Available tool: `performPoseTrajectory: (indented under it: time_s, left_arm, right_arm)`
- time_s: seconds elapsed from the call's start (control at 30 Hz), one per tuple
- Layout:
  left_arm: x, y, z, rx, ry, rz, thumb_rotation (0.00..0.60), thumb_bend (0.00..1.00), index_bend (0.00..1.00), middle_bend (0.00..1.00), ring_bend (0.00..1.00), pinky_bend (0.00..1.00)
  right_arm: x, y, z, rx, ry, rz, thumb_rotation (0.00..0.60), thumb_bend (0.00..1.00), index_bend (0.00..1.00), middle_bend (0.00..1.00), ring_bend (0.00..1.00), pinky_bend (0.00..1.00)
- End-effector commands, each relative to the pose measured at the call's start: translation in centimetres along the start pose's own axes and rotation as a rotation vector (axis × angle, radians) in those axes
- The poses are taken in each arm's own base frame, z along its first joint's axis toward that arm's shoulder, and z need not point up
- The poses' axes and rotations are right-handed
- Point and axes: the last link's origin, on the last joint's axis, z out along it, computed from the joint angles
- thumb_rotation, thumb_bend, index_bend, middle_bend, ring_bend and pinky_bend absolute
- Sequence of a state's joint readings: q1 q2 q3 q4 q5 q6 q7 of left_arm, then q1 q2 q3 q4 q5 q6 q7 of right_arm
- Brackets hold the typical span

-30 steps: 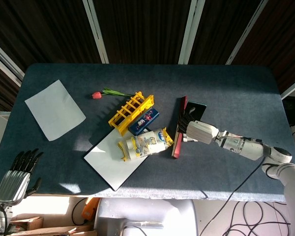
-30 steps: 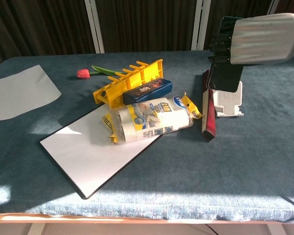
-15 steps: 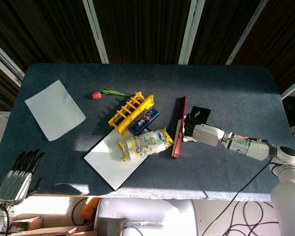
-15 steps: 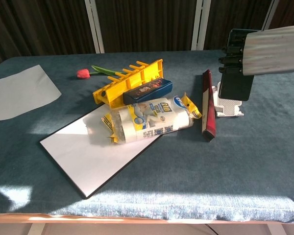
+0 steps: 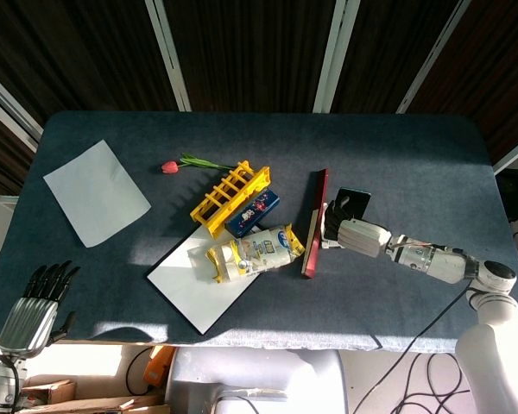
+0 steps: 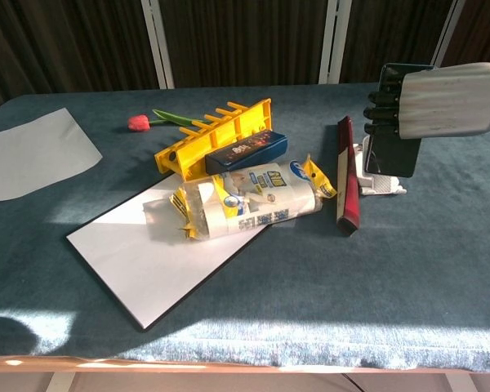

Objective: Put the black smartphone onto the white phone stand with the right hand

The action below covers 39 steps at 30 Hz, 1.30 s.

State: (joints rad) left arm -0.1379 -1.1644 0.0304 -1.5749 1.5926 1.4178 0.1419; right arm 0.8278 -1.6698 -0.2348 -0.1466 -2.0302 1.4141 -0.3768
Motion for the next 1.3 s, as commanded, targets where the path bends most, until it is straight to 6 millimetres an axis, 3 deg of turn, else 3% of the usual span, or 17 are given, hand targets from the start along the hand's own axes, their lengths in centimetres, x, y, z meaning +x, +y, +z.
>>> performPoseTrajectory:
  time_s: [0.03,0.8,1.3]
  left_arm:
    - [0.0,0.0,0.0,0.000,0.000,0.000,0.600,0.40,0.00,0.00,0.00,0.00]
    - [-0.1,0.0,0.1,0.001,-0.009,0.004,0.600,0.40,0.00,0.00,0.00,0.00]
    - [-0.2,0.1,0.2,-0.004,-0.010,0.006,0.600,0.40,0.00,0.00,0.00,0.00]
  right_arm:
    - [0.0,0.0,0.1,0.002,-0.001,0.000,0.600,0.44,0.93,0.73,0.66,0.53]
    - [-0.2,-0.6,0.9,0.032,-0.021,-0.004,0.600,0.44,0.89,0.73,0.63,0.51]
    - [0.0,-1.2,1.0,0.053,-0.021,-0.005,0.600,0.44,0.81,0.68,0.58,0.48]
